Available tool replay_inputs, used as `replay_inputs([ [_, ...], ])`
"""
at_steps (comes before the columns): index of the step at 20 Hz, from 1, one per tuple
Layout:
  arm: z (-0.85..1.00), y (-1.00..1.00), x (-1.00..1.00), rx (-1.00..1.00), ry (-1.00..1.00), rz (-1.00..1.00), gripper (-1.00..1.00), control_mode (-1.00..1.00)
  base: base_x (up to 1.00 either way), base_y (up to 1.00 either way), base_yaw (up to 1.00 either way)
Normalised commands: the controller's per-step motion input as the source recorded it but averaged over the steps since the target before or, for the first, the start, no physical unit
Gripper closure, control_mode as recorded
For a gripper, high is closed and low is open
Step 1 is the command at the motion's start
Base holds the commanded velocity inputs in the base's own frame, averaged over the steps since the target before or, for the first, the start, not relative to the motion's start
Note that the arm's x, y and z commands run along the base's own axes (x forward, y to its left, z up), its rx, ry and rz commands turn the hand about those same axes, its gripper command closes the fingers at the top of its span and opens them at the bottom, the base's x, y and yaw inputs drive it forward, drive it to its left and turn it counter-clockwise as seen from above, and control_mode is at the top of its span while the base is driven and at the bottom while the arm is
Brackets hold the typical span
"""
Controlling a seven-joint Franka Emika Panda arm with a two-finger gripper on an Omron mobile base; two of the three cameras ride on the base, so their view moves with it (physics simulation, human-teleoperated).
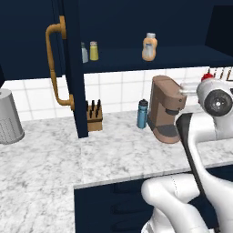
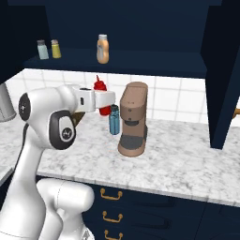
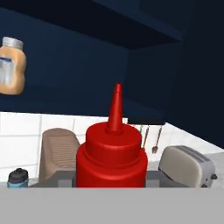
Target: Put the shaker and condiment bottle from the counter next to their counterparts in the cabinet.
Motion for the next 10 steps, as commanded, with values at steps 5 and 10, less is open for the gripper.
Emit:
replay_inputs([
  [5, 0.66, 0.05, -0.29, 0.02, -0.02, 0.17, 1.0, -1.0, 0.0, 0.0, 0.0],
  [10, 0.53, 0.12, -0.32, 0.01, 0.0, 0.11, 1.0, -1.0, 0.0, 0.0, 0.0],
])
